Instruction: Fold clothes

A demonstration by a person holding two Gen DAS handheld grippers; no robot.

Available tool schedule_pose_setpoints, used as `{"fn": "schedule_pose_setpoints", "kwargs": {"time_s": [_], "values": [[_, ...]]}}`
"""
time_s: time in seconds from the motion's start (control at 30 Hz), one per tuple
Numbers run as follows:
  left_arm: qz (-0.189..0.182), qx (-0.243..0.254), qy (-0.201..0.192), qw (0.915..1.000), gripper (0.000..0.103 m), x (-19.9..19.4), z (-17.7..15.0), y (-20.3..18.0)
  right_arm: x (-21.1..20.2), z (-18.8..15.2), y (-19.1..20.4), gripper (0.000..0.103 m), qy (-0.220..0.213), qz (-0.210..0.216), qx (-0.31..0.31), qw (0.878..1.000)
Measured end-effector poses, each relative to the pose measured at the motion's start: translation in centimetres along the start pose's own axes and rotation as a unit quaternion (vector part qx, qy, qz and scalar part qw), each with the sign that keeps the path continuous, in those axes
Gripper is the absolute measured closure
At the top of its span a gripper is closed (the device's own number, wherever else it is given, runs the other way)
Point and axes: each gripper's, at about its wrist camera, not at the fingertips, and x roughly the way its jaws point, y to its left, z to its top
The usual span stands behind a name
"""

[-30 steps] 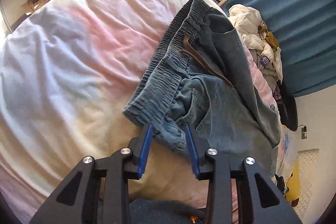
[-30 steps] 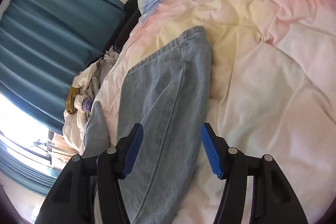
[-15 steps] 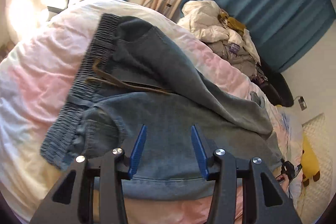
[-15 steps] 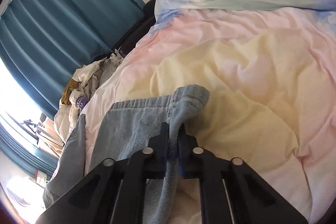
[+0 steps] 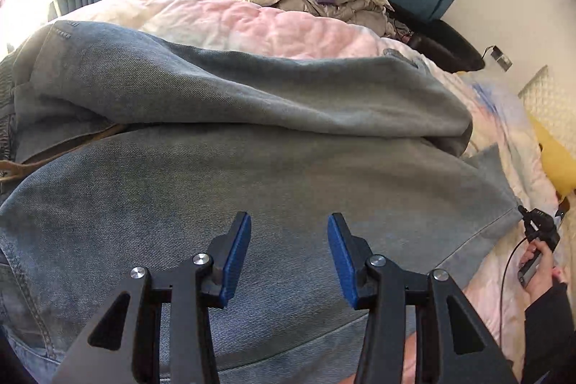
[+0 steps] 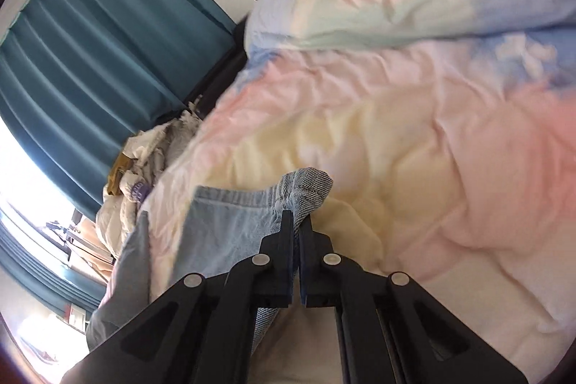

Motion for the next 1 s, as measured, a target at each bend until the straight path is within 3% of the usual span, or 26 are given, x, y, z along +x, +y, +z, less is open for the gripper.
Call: {"fn": "schedule_pose_setpoints", "kwargs": {"time_s": [0.2,0.27,0.37,0.47,0.53,0.7,0.9,1.0], "values": [[0.023,0.028,-0.008,0.9993,0.058,0.7,-0.9,-0.1,-1.2,-0.5,0.2,0.097,0.017,-0.015,-0.002,1.000],[0.024,0.032,-0.012,0.9991,0.058,0.7,-1.3,-0.1,-2.4,0.1,1.3,0.096,0.019,-0.034,-0.012,0.999],[0.027,0.046,-0.016,0.9984,0.058,0.8,-1.8,-0.1,-5.3,1.1,4.3,0.090,-0.014,-0.096,-0.043,0.994],[0.028,0.056,-0.017,0.9979,0.058,0.9,-2.2,-0.3,-7.6,1.9,8.4,0.054,-0.044,-0.105,-0.071,0.991],[0.028,0.059,-0.016,0.9978,0.058,0.9,-2.5,-0.3,-8.0,1.9,11.7,0.052,-0.045,-0.080,-0.100,0.991],[0.035,0.063,-0.019,0.9972,0.058,1.2,-2.6,-0.3,-4.3,-0.3,20.9,0.051,0.005,-0.048,-0.167,0.985],[0.038,0.057,-0.011,0.9976,0.058,3.5,-2.4,0.1,4.6,-5.4,31.1,0.051,0.077,0.013,-0.216,0.973],[0.040,0.058,-0.022,0.9973,0.058,3.6,-2.5,0.0,9.1,-8.4,34.7,0.051,0.098,0.008,-0.236,0.967]]}}
